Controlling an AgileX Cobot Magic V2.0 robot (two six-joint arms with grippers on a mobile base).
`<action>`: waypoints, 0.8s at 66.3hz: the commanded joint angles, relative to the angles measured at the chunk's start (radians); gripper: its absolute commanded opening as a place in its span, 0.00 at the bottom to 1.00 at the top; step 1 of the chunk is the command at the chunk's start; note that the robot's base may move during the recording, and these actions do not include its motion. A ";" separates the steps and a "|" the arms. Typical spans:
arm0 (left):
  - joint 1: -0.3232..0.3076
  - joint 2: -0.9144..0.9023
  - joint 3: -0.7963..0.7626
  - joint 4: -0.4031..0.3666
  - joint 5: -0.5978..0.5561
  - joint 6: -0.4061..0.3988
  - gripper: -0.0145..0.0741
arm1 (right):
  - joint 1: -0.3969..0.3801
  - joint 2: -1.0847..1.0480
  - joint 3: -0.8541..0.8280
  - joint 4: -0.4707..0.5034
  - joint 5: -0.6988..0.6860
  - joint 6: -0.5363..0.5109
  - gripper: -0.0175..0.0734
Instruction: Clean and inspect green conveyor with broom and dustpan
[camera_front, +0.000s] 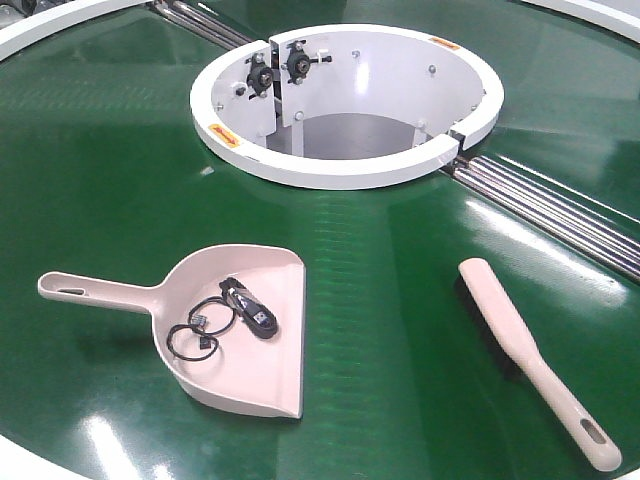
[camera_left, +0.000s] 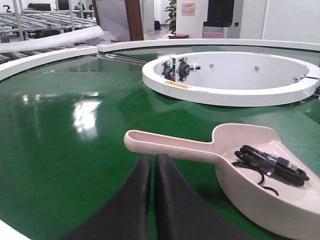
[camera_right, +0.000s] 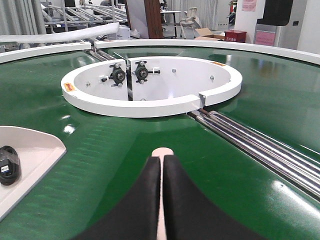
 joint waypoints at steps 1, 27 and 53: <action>-0.008 -0.014 0.031 -0.008 -0.067 -0.011 0.15 | -0.001 0.008 -0.026 0.002 -0.074 -0.003 0.18; -0.008 -0.014 0.031 -0.008 -0.067 -0.011 0.15 | -0.011 -0.004 -0.012 -0.024 -0.072 -0.014 0.18; -0.009 -0.014 0.031 -0.008 -0.067 -0.011 0.16 | -0.151 -0.012 0.177 -0.086 -0.163 0.018 0.18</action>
